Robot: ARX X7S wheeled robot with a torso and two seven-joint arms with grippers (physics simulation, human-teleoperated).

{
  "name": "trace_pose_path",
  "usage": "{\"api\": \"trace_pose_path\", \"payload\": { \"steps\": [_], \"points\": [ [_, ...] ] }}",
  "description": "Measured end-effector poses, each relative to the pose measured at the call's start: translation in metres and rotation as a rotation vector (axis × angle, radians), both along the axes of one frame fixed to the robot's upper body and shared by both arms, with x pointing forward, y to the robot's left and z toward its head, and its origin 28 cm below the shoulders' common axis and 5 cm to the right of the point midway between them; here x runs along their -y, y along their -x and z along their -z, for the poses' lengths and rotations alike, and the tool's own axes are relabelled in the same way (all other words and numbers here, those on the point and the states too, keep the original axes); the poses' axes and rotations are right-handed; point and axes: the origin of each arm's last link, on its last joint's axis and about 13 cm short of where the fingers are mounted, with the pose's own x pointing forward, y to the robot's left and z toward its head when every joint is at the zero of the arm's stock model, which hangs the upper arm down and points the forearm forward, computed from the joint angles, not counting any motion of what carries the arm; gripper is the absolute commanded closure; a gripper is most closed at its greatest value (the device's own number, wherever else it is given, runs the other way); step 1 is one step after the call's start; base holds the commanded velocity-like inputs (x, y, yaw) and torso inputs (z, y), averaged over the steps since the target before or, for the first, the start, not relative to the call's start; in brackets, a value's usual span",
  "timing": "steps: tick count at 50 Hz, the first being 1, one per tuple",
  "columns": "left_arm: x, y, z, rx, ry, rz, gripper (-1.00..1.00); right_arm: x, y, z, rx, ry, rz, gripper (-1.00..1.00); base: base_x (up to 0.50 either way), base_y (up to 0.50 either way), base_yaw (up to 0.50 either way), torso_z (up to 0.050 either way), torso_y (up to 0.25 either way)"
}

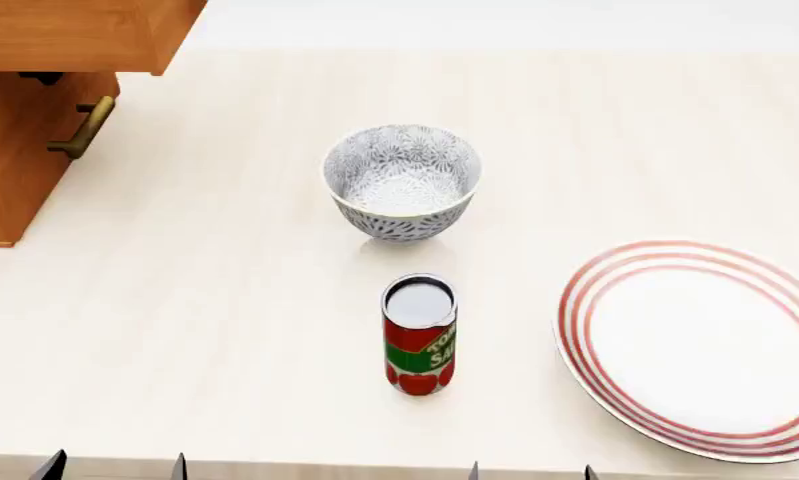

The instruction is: Put the bowl on top of the cabinet.

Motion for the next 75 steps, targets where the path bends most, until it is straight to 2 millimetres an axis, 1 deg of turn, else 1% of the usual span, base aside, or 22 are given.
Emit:
{"api": "trace_pose_path", "payload": {
  "steps": [15,18,21,28,32,37,43,55,75],
  "points": [
    [0.0,0.0,0.0,0.0,0.0,0.0,-1.0,0.0,0.001,0.0,-0.007,0.004,0.002,-1.0,0.0,0.0,0.0,0.0,0.0],
    [0.0,0.0,-0.001,0.018,0.001,-0.004,-1.0,0.0,0.001,-0.002,0.018,0.004,0.002,-1.0,0.0,0.0,0.0,0.0,0.0],
    [0.0,0.001,-0.009,0.093,-0.007,-0.013,-1.0,0.0,0.0,-0.007,0.095,0.002,0.004,-1.0,0.0,0.0,0.0,0.0,0.0],
    [-0.002,0.005,-0.034,0.33,-0.053,-0.042,-1.0,0.0,0.001,-0.03,0.371,0.016,0.024,-1.0,0.0,0.0,0.0,0.0,0.0],
    [-0.002,0.008,-0.046,0.429,-0.07,-0.053,-1.0,0.0,0.003,-0.039,0.497,0.026,0.034,-1.0,0.0,0.24,0.0,0.0,0.0],
    [-0.002,0.011,-0.055,0.512,-0.083,-0.066,-1.0,-0.001,0.007,-0.047,0.606,0.036,0.035,-1.0,0.0,0.5,0.0,0.0,0.0],
    [-0.002,0.014,-0.062,0.575,-0.095,-0.075,-1.0,-0.002,0.01,-0.052,0.686,0.049,0.033,-1.0,0.0,0.5,0.0,0.0,0.0],
    [-0.002,0.017,-0.068,0.628,-0.109,-0.079,-1.0,-0.004,0.013,-0.056,0.752,0.065,0.031,-1.0,0.0,0.5,0.0,0.0,0.0],
    [-0.001,0.018,-0.068,0.639,-0.114,-0.082,-1.0,-0.004,0.015,-0.057,0.772,0.072,0.029,-1.0,0.0,0.5,0.0,0.0,0.0]
  ]
}}
